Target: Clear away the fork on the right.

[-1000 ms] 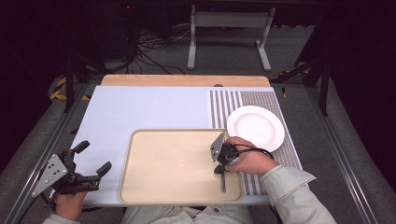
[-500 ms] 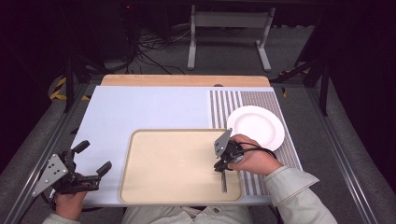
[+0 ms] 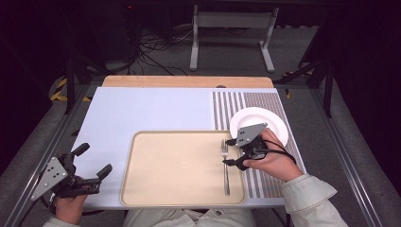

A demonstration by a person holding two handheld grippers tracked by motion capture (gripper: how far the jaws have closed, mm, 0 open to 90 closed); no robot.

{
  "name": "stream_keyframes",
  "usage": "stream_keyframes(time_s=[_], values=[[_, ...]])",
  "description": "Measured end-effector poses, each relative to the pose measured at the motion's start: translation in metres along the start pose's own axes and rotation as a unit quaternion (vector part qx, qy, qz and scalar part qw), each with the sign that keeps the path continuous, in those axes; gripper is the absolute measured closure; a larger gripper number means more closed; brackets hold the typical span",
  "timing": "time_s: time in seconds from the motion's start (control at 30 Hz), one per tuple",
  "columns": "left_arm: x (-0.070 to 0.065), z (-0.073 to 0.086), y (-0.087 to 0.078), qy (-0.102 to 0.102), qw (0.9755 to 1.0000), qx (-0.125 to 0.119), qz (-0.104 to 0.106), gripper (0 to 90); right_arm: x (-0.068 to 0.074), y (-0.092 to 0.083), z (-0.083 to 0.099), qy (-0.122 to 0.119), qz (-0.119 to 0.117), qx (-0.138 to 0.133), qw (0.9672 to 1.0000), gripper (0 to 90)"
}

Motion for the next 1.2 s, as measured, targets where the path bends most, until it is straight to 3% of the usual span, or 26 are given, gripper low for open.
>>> stream_keyframes(time_s=[0.2, 0.3, 0.37, 0.63, 0.9, 0.93, 1.2], values=[[0.0, 0.0, 0.002, 0.0, 1.0, -0.001, 0.0, 0.1, -0.004, -0.018, 0.002, 0.017, 0.041, -0.045, 0.998, 23.4], [0.0, 0.0, 0.002, 0.001, 1.0, -0.001, 0.0, 0.1, -0.006, -0.033, 0.006, 0.033, 0.07, -0.079, 0.9938, 18.2], [0.0, 0.0, 0.002, 0.001, 1.0, 0.0, 0.001, 0.1, -0.006, -0.036, 0.007, 0.034, 0.079, -0.086, 0.9926, 17.7], [0.0, -0.001, 0.003, 0.001, 1.0, -0.002, 0.002, 0.1, -0.008, -0.062, 0.02, 0.054, 0.129, -0.143, 0.9798, 12.3], [0.0, -0.001, 0.004, 0.002, 1.0, -0.004, 0.002, 0.1, -0.009, -0.082, 0.037, 0.079, 0.159, -0.178, 0.968, 10.9], [0.0, -0.001, 0.004, 0.002, 1.0, -0.004, 0.002, 0.1, -0.009, -0.082, 0.037, 0.079, 0.159, -0.178, 0.968, 10.9], [0.0, -0.001, 0.004, 0.002, 1.0, -0.003, 0.001, 0.1, -0.011, -0.096, 0.054, 0.112, 0.19, -0.211, 0.9522, 10.3]])
Point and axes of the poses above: each handheld gripper's, and its own axes: y roughly forward along the jaws, z roughly out of its underside, x roughly to its left, the point moved 5 cm from there along y, roughly forward along the jaws, and after that the axes turned 4 degrees about -x, right-handed, at the moved point
